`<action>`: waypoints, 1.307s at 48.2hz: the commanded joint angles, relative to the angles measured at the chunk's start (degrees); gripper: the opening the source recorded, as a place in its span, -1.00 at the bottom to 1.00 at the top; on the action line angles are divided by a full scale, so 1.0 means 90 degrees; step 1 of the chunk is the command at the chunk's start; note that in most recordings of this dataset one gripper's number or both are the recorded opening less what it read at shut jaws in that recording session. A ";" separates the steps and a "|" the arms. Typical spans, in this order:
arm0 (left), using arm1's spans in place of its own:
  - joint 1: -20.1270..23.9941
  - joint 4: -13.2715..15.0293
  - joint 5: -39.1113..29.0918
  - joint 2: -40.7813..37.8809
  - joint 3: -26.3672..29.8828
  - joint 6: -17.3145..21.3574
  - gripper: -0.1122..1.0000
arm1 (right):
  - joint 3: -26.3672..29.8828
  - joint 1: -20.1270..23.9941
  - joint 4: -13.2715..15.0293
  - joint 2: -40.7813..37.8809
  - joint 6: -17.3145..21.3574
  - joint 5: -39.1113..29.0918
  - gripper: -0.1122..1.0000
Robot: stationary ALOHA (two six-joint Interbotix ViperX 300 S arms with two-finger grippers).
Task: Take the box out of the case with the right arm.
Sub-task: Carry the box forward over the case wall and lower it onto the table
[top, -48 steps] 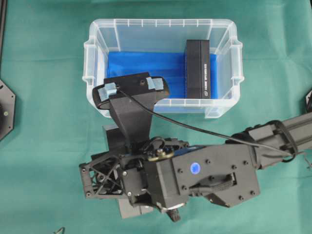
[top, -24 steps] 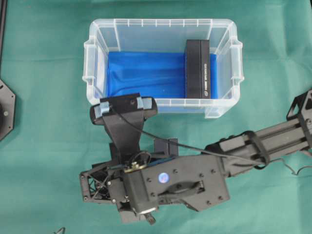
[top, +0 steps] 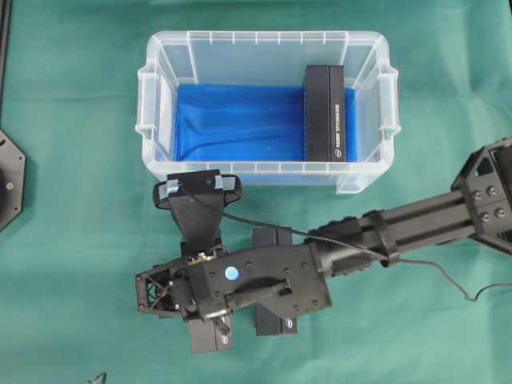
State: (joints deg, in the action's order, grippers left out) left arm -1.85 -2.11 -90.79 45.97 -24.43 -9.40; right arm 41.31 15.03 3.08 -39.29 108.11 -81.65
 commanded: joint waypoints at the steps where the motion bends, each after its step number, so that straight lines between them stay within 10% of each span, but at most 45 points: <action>1: 0.0010 -0.0020 0.0029 -0.0020 0.0166 0.0010 -0.80 | -0.0098 -0.0029 -0.0107 0.0225 0.0039 0.0205 0.43; 37: 0.0020 -0.0020 0.0049 -0.0020 0.0166 0.0010 -0.80 | -0.0254 -0.0107 -0.0244 0.0225 -0.0020 0.0293 0.43; 46: 0.0020 -0.0020 0.0039 -0.0020 0.0166 0.0010 -0.80 | -0.0254 -0.0107 -0.0137 0.0225 0.0020 0.0312 0.84; 63: 0.0020 -0.0010 0.0049 0.0020 0.0166 0.0010 -0.80 | -0.0254 -0.0107 -0.0146 0.0225 0.0020 0.0322 0.81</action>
State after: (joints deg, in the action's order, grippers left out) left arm -1.85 -2.20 -90.70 46.32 -24.43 -9.40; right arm 38.32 14.06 1.67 -39.20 108.28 -78.93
